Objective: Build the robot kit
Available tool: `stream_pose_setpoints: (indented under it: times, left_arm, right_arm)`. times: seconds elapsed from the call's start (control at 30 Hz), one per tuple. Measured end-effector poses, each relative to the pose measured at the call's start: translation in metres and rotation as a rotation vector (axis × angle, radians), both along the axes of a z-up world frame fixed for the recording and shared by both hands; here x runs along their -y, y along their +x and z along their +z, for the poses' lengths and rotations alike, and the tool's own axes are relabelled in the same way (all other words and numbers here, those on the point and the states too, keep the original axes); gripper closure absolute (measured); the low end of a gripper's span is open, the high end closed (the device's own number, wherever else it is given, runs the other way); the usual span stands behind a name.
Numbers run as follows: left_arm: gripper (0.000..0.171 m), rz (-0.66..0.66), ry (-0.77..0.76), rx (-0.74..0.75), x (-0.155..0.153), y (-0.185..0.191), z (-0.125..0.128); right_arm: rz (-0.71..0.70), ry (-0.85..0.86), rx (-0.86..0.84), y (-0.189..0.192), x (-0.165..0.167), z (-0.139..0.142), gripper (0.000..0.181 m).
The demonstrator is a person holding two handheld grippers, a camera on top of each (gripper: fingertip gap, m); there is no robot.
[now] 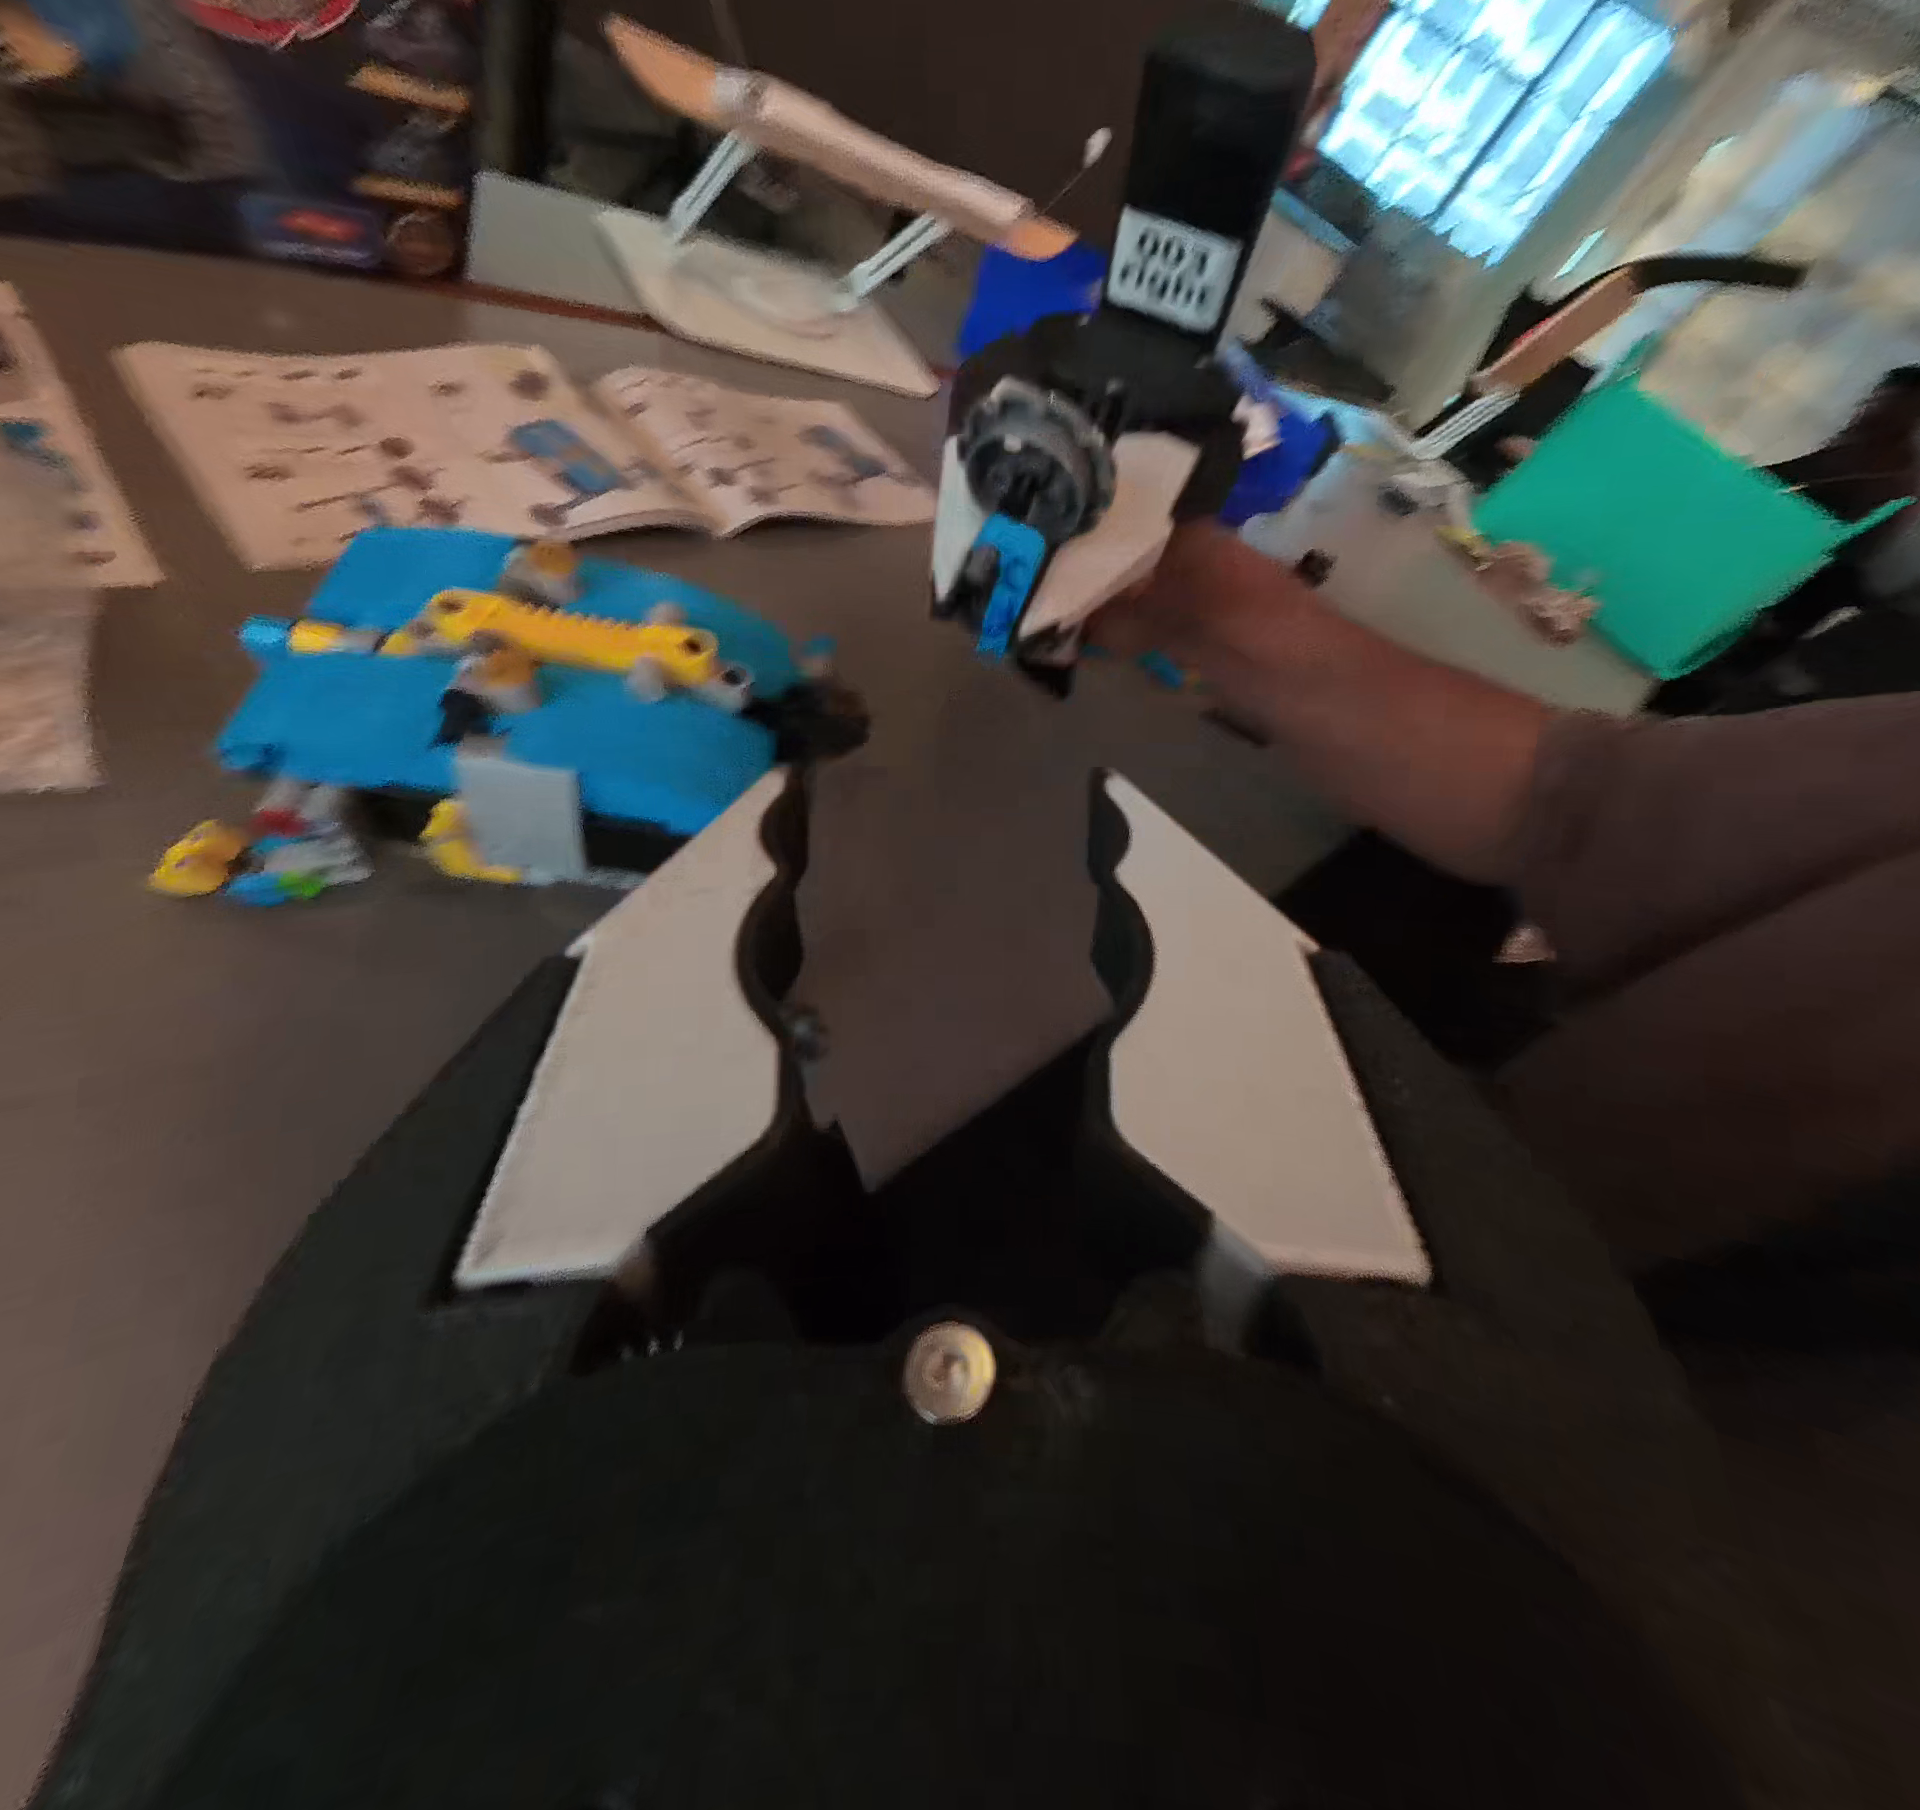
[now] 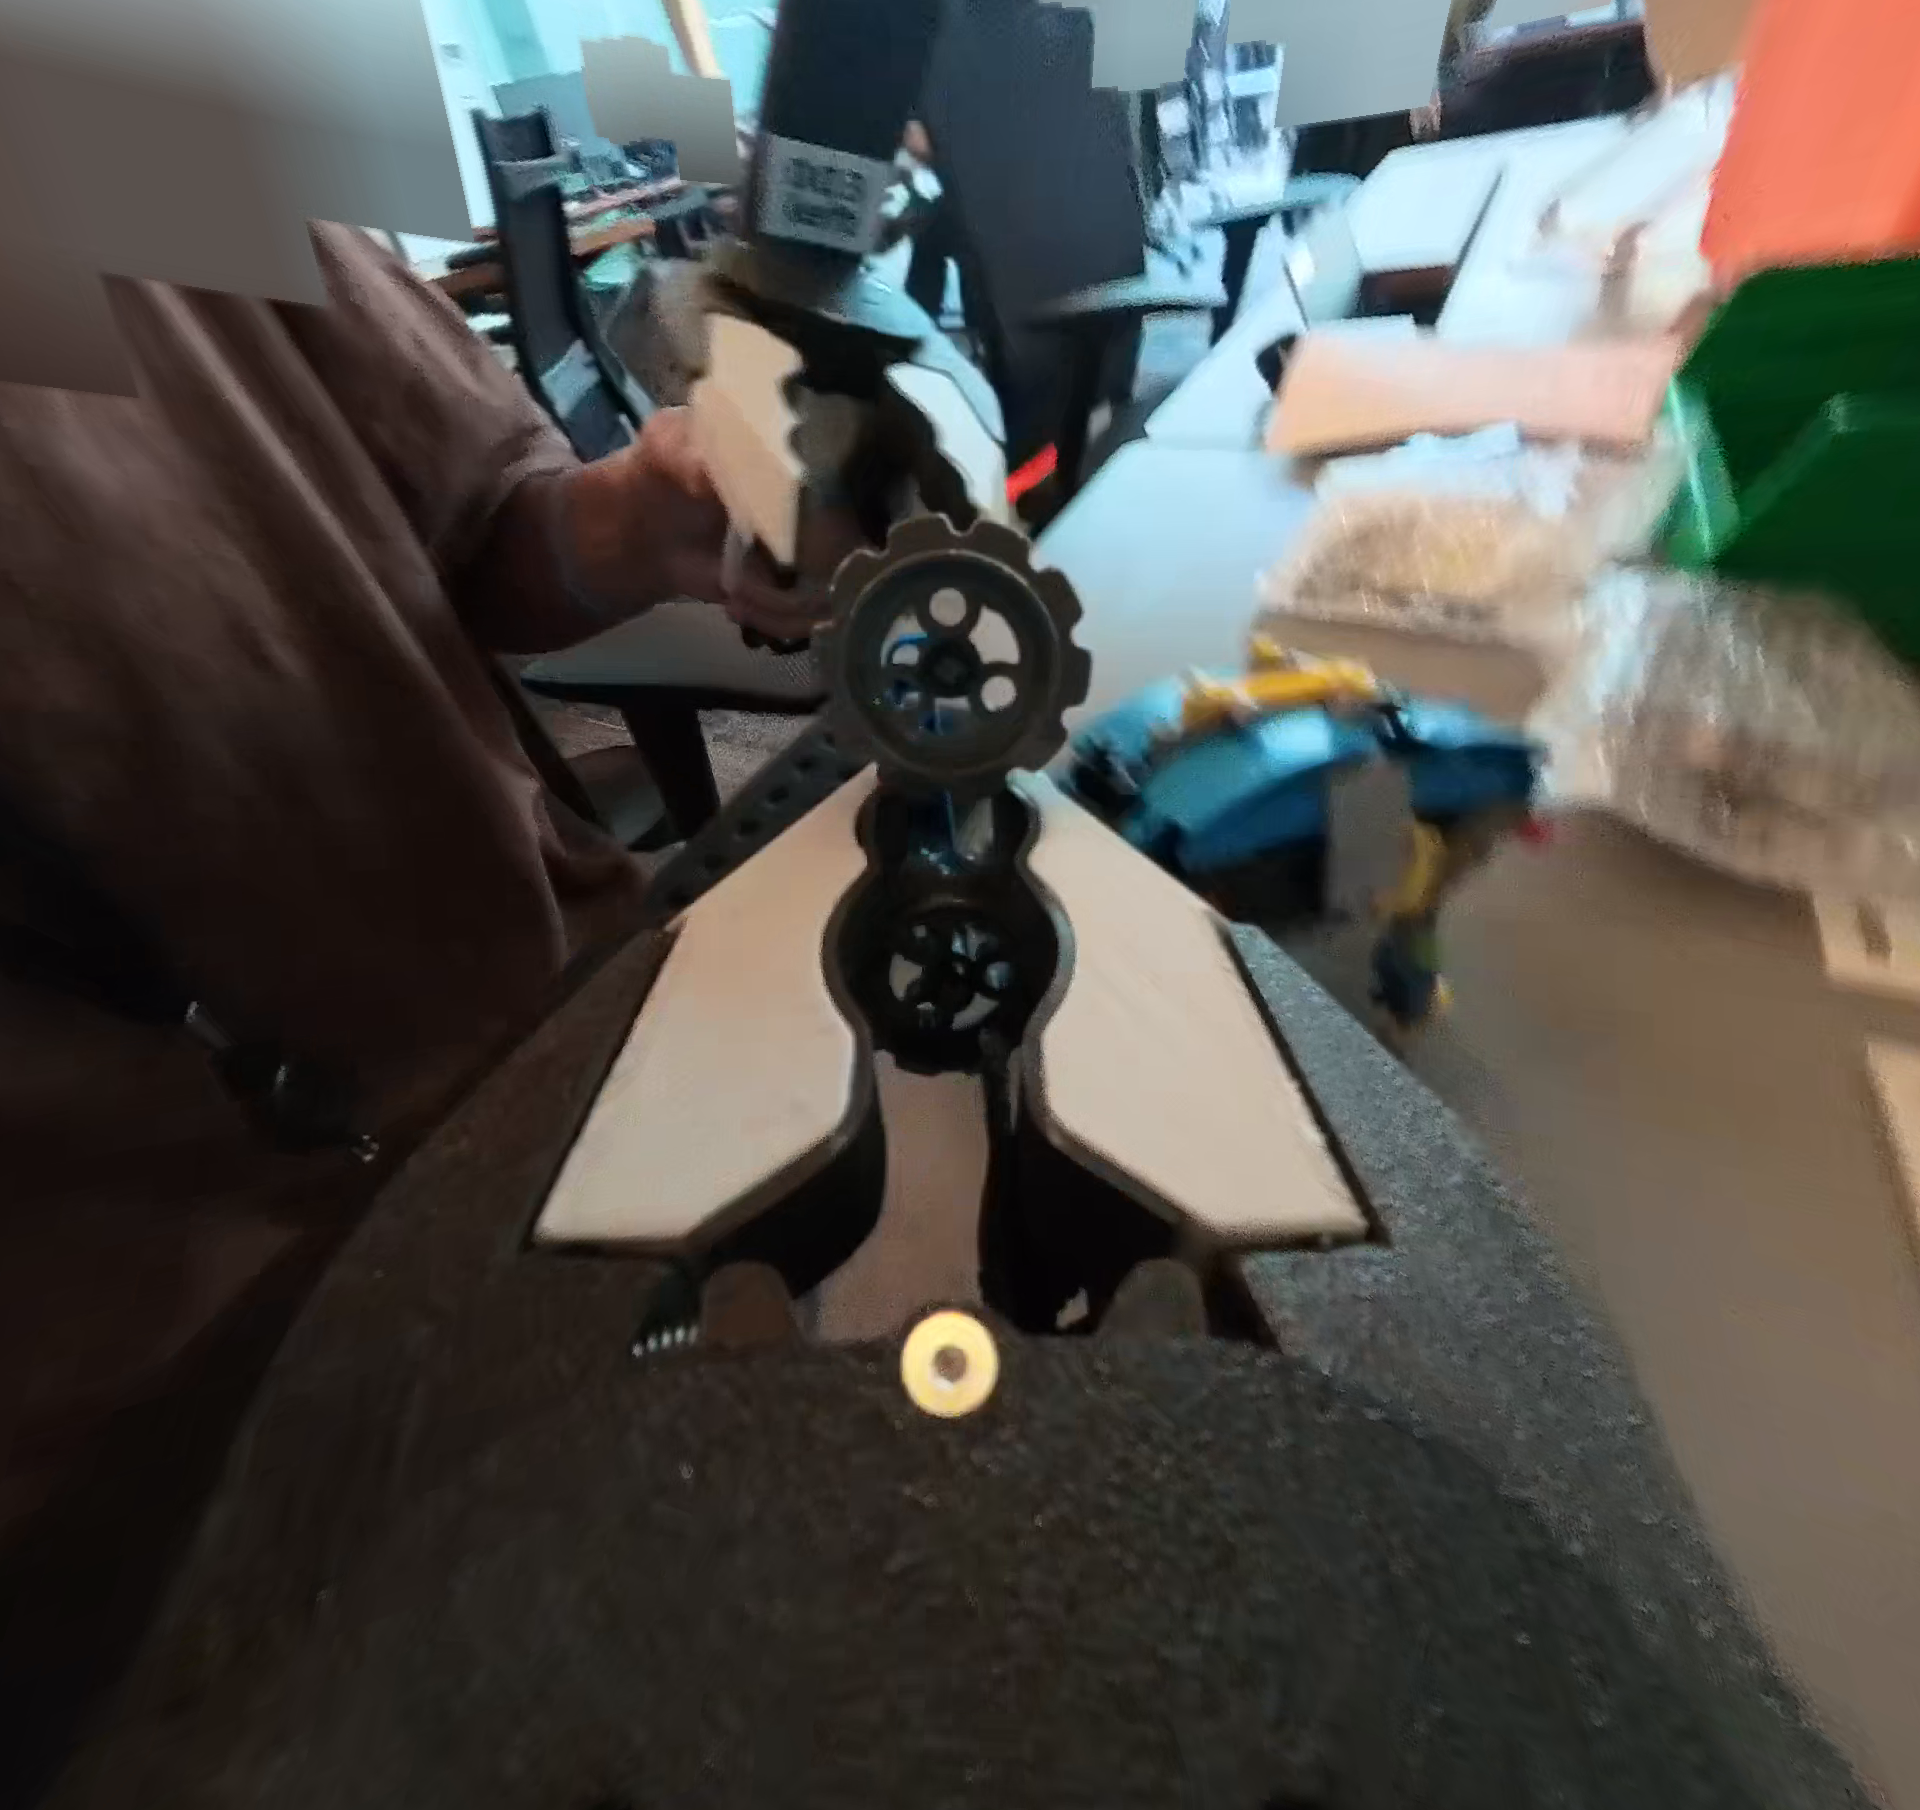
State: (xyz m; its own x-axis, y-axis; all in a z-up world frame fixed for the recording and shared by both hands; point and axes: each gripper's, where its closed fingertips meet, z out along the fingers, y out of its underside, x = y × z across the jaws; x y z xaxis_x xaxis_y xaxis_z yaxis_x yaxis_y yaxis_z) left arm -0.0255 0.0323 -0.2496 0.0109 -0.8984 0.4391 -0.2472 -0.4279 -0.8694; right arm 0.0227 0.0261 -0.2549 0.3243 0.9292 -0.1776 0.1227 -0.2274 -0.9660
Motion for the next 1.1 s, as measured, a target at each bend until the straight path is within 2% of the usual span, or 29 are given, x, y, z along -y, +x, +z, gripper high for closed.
stream_pose_setpoints:
  times: [0.13,0.23,0.3,0.43,0.53,0.63,0.77,0.87,0.9,1.0,1.1]
  left_arm:
    - [0.111,0.087,0.039,-0.117,-0.027,0.006,-0.046]
    - [0.111,0.096,0.070,-0.162,-0.036,0.010,-0.061]
    - [0.110,0.101,0.069,-0.154,-0.038,0.012,-0.061]
    - [0.109,0.116,0.027,-0.133,-0.040,0.011,-0.064]
    - [0.118,0.143,0.045,-0.164,-0.044,0.011,-0.069]
    - [0.125,0.147,0.077,-0.216,-0.043,0.012,-0.078]
    - [0.132,0.091,0.052,-0.276,-0.036,0.017,-0.089]
    - [0.146,0.038,-0.003,-0.280,-0.028,0.020,-0.091]
    - [0.148,0.030,-0.015,-0.277,-0.027,0.020,-0.091]
    - [0.162,0.008,-0.004,-0.287,-0.021,0.022,-0.092]
    - [0.161,-0.021,-0.062,-0.301,-0.002,0.029,-0.093]
  right_arm:
    - [-0.073,-0.343,-0.058,0.031,-0.027,-0.037,0.165]
    - [-0.040,-0.465,-0.098,0.037,-0.032,-0.049,0.165]
    - [-0.008,-0.467,-0.060,0.033,-0.032,-0.058,0.165]
    - [0.072,-0.356,-0.032,0.032,-0.037,-0.053,0.164]
    - [0.113,-0.417,-0.055,0.033,-0.039,-0.049,0.164]
    - [0.087,-0.442,-0.125,0.032,-0.038,-0.043,0.164]
    - [-0.037,-0.479,-0.181,0.046,-0.042,-0.046,0.164]
    - [-0.082,-0.542,-0.259,0.051,-0.027,-0.044,0.164]
    - [-0.095,-0.570,-0.236,0.051,-0.018,-0.050,0.164]
    - [-0.131,-0.674,-0.014,0.056,0.017,-0.087,0.164]
    - [-0.111,-0.689,0.146,0.059,0.050,-0.108,0.164]
